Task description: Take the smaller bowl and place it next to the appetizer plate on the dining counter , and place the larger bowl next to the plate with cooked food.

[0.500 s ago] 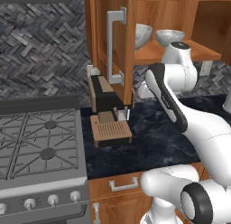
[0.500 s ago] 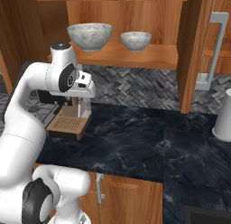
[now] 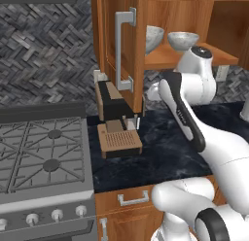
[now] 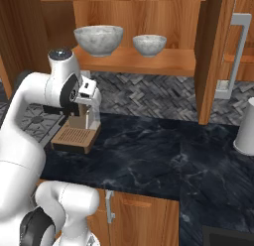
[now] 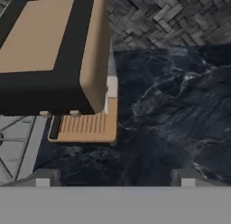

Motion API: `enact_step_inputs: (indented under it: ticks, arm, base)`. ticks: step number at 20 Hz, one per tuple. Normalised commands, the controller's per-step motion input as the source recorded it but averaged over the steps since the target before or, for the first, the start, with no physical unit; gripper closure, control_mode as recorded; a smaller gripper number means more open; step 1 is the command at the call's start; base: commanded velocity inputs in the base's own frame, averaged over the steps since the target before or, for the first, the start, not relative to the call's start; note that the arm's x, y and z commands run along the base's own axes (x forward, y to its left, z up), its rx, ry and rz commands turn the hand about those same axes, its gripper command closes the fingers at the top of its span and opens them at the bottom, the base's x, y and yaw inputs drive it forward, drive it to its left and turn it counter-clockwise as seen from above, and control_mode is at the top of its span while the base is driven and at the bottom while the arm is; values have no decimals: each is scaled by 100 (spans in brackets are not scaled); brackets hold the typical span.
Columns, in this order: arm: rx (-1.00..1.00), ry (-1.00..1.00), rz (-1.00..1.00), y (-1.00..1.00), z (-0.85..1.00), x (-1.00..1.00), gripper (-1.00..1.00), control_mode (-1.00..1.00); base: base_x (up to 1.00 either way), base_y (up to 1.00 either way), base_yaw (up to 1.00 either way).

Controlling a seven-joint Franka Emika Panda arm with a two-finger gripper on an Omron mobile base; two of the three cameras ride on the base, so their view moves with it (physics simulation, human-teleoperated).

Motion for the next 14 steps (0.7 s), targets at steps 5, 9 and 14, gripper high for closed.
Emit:
enact_step_inputs:
  ticks: [5,9,14]
  arm:
    - [29,-35,-28,-26,98,0,-100,-100]
    - [20,-21,-38,-52,100,5,-100,-100]
    - [7,2,-42,-69,95,0,-100,-100]
  base:
    - [0,0,0]
    - [0,0,0]
    - [0,0,0]
